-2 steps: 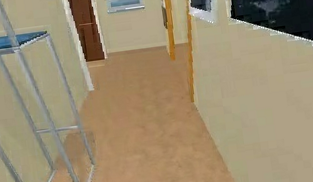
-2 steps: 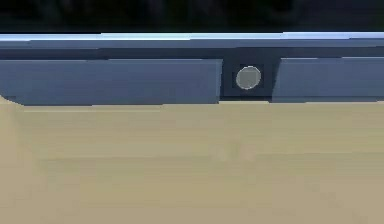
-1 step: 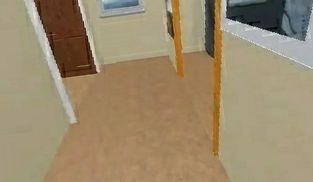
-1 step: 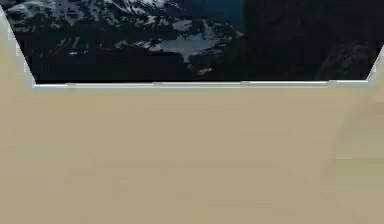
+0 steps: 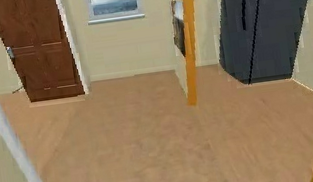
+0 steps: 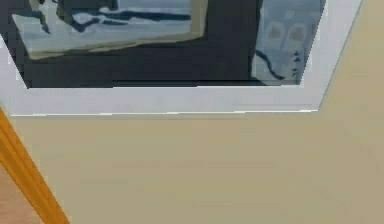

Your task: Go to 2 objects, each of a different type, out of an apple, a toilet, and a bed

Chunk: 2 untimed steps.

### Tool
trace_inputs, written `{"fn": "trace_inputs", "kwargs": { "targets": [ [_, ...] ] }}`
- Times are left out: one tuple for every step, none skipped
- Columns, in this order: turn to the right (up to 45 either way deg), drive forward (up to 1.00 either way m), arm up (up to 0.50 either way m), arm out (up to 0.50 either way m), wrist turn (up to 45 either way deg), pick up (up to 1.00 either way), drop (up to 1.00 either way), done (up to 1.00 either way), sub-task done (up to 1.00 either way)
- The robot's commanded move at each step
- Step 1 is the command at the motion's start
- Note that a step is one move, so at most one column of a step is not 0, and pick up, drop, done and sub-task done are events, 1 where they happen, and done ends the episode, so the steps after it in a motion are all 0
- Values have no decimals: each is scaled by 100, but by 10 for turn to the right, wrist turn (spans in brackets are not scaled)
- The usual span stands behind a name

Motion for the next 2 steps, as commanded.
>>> {"fn": "trace_inputs", "kwargs": {
  "targets": [
    [-30, 0, 0, 0, 0, 0, 0, 0, 0],
    [0, 50, 0, 0, 0, 0, 0, 0, 0]
  ]
}}
